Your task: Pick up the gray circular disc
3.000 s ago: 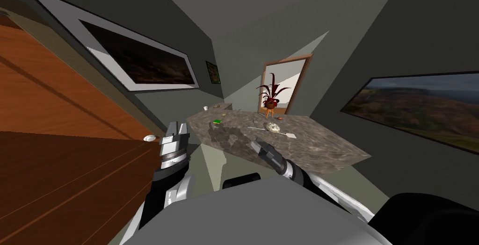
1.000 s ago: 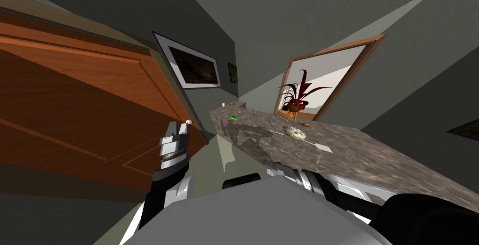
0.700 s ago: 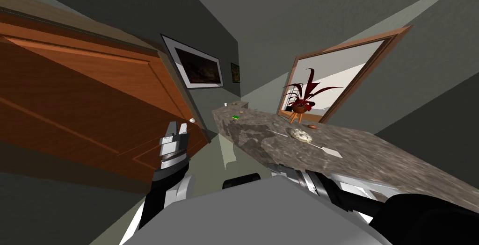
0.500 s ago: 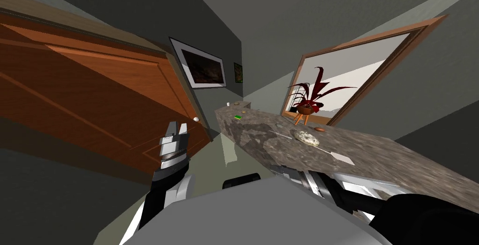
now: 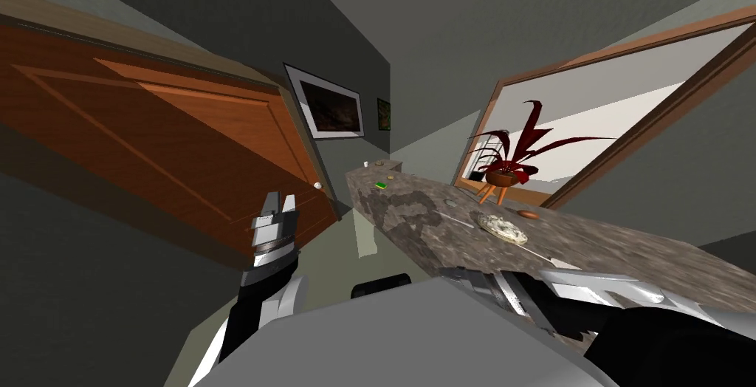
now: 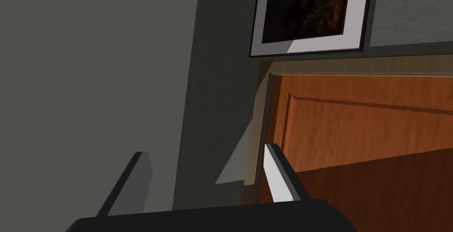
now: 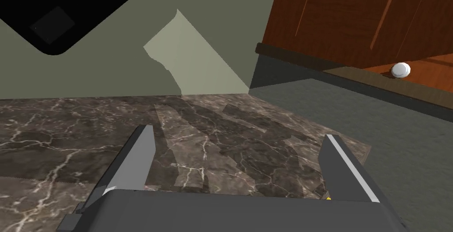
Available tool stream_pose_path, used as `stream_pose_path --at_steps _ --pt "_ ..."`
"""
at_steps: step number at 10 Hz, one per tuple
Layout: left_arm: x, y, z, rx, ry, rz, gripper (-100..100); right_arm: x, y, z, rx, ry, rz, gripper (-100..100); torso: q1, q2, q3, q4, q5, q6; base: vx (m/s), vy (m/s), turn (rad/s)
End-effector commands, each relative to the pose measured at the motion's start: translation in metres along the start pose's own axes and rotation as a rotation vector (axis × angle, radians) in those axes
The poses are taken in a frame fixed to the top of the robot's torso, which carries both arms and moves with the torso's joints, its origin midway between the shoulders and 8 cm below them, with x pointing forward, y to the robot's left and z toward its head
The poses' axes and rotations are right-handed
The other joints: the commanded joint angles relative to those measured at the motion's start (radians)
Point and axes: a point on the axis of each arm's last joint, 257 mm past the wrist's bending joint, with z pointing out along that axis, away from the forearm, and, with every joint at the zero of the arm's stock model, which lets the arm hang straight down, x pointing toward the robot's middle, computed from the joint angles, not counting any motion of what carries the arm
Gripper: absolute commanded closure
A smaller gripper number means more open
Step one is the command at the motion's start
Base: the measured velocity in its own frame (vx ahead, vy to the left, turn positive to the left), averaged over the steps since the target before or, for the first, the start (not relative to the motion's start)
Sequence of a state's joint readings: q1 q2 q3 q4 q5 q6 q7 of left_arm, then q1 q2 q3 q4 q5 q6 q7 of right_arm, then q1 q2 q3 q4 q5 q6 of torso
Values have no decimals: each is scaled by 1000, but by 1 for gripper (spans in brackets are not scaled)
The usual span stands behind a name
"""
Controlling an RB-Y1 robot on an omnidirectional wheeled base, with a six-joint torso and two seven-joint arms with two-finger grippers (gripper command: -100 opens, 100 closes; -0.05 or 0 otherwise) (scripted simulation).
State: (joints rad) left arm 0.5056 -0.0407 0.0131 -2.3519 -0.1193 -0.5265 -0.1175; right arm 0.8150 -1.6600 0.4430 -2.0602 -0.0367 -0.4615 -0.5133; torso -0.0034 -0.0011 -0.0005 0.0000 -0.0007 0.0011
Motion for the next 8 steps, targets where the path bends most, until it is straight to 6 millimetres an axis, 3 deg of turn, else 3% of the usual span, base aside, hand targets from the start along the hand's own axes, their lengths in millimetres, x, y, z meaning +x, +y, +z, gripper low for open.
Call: stream_pose_path --at_steps 1,2,3,4,5,6,8 --pt "0 0 0 0 0 0 0 -4 -5 -6 36 12 -18 -100 0 0 0 0 0 0 9 -9 13" --pt "0 0 0 0 0 0 0 -13 -31 -18 117 -5 5 -100 1 1 1 0 0 0 23 -15 227" --pt "0 0 0 0 0 0 0 -15 -34 -24 142 9 -14 -100 1 0 0 0 0 -1 25 -25 152" --pt "0 0 0 0 0 0 0 -25 -57 -38 223 -9 3 -100 0 0 0 0 0 0 41 -38 247" --pt "0 0 0 0 0 0 0 -28 -59 -42 244 0 -13 -100 -1 -1 -1 0 0 -1 38 -45 147" --pt "0 0 0 0 0 0 0 -39 -81 -59 323 -20 -2 -100 -1 -1 -1 0 0 0 42 -47 238" --pt "0 0 0 0 0 0 0 -41 -82 -62 337 -13 -14 -100 -1 -1 0 0 0 0 22 -32 58"
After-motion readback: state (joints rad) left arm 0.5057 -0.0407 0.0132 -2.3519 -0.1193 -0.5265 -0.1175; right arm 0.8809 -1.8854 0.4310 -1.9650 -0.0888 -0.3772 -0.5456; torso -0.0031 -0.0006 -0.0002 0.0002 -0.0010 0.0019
